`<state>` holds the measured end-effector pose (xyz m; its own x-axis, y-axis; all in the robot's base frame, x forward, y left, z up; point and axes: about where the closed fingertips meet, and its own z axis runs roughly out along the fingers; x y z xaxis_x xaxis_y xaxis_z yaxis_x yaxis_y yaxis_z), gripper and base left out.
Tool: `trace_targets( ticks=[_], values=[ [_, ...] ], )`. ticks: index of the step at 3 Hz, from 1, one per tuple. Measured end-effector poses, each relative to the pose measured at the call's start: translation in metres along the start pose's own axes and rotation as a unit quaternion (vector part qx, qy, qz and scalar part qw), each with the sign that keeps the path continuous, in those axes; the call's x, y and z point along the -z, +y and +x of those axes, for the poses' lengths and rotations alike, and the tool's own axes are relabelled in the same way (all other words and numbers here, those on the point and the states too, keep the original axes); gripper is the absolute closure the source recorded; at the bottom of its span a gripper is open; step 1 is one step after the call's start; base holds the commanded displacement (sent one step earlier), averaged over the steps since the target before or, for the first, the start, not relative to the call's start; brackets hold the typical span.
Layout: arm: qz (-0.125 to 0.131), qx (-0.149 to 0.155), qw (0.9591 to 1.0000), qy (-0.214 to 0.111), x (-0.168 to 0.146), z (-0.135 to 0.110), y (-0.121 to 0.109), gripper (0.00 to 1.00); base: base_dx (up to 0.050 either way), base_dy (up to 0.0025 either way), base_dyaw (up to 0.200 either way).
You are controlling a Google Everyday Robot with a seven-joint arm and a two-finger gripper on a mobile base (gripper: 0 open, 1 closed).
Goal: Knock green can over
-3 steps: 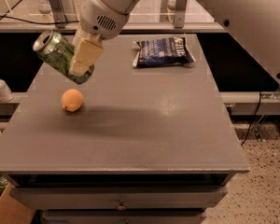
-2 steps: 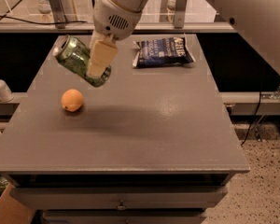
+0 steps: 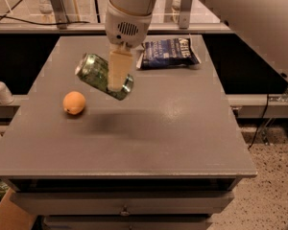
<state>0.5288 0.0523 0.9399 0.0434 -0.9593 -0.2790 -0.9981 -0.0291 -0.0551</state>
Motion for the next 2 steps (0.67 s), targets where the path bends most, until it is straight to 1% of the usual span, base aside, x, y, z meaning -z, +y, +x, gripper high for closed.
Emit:
trace_targets(
  ticks=[1, 2],
  values=[
    [-0.017, -0.011, 0.9983, 0.054, -0.012, 0.015, 0.004, 1.0, 0.0, 0.0, 0.0],
    [-0.028, -0.024, 0.9962, 0.079, -0.022, 0.028, 0.006, 1.0, 0.0, 0.0, 0.0]
  ],
)
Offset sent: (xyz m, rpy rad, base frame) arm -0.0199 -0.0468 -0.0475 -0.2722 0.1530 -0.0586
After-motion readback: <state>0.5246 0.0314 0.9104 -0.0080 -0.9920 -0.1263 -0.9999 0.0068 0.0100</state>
